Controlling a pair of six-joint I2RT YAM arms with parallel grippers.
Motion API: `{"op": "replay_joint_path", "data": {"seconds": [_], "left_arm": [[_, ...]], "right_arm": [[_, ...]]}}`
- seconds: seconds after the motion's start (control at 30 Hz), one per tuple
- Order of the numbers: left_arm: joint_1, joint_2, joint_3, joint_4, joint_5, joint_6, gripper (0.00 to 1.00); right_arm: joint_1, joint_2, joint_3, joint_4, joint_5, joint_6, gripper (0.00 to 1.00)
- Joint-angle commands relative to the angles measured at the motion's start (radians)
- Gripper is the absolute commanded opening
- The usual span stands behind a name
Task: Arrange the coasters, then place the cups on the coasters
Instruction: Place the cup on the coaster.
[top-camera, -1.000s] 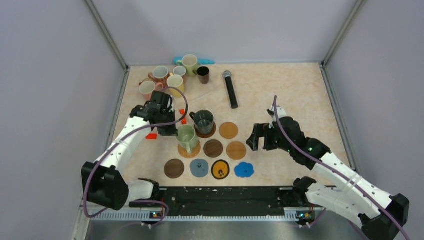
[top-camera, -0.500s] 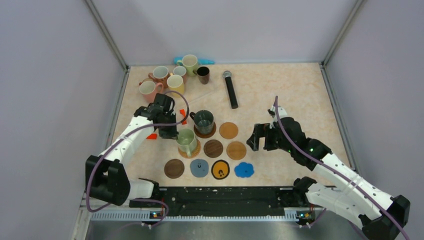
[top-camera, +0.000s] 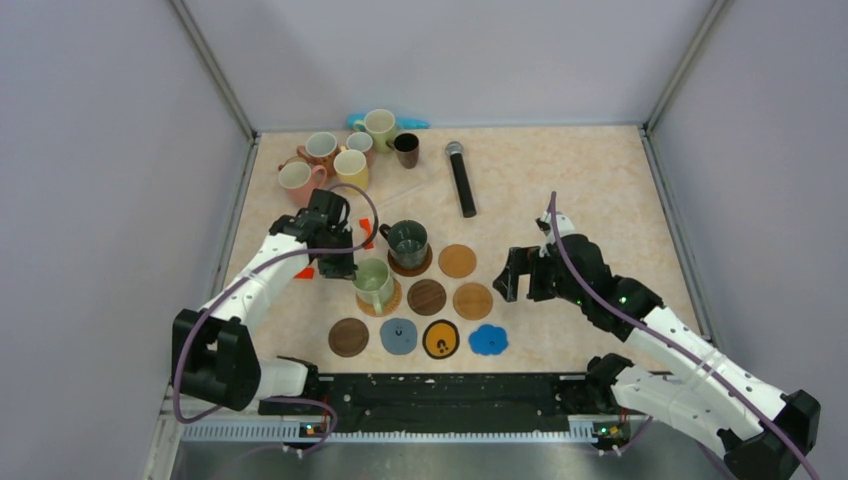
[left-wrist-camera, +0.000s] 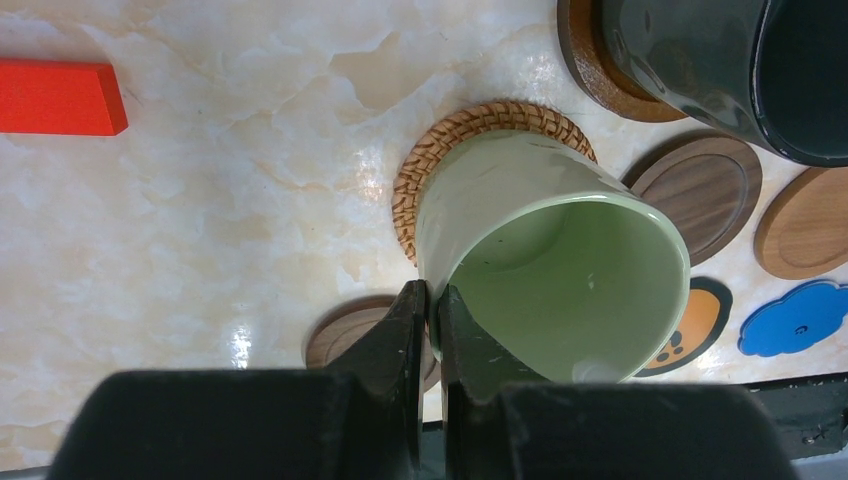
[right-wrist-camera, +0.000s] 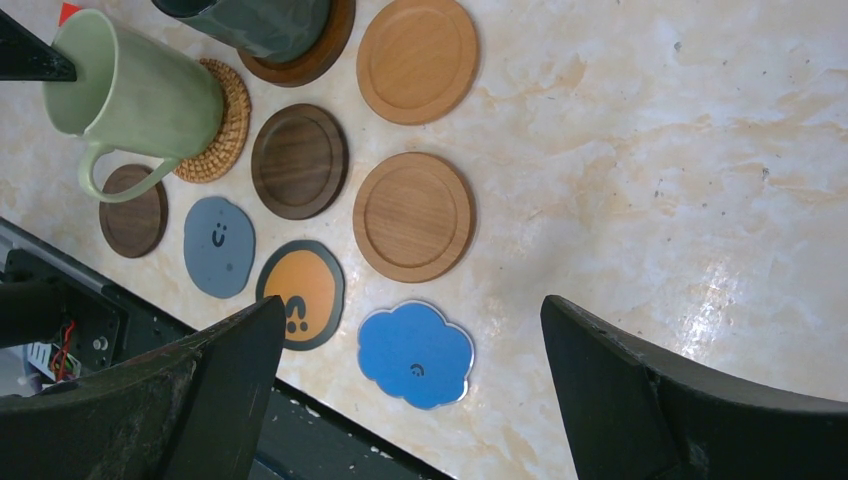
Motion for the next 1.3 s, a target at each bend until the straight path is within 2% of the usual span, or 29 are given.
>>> {"op": "replay_joint_path", "data": {"seconds": [0.0, 0.47, 0.53, 0.63, 0.83, 0.97, 1.13, 1.27], "left_arm": [[0.002, -0.006, -0.01, 0.063, 0.03, -0.011, 0.0], [0.001, -0.058, 0.004, 0.034, 0.08, -0.021, 0.41], [0.0, -0.067, 0.013, 0.029, 0.092, -0.026, 0.44], [0.001, -0.094, 0.041, 0.027, 0.054, -0.038, 0.47], [0.013, -0.131, 0.133, 0.048, -0.196, -0.062, 0.48], [0.073, -0.132, 0.168, 0.139, -0.334, -0.069, 0.49], [0.202, -0.07, 0.214, 0.276, -0.41, -0.119, 0.47], [0.285, 0.032, 0.298, 0.324, -0.381, -0.187, 0.46]], "right_arm": [[-0.001, -0.009, 0.008, 0.024, 0.009, 0.007, 0.98], [-0.001, -0.014, -0.009, 0.038, 0.009, 0.009, 0.98], [-0.001, -0.013, -0.01, 0.042, 0.003, 0.011, 0.98], [-0.001, -0.012, -0.01, 0.043, 0.0, 0.01, 0.98], [0.0, -0.037, -0.015, 0.047, -0.005, 0.005, 0.99], [0.0, -0.04, -0.017, 0.049, -0.008, 0.007, 0.99], [-0.001, -0.021, -0.017, 0.06, -0.029, 0.014, 0.99], [0.0, -0.014, -0.017, 0.07, -0.03, 0.015, 0.98]]}}
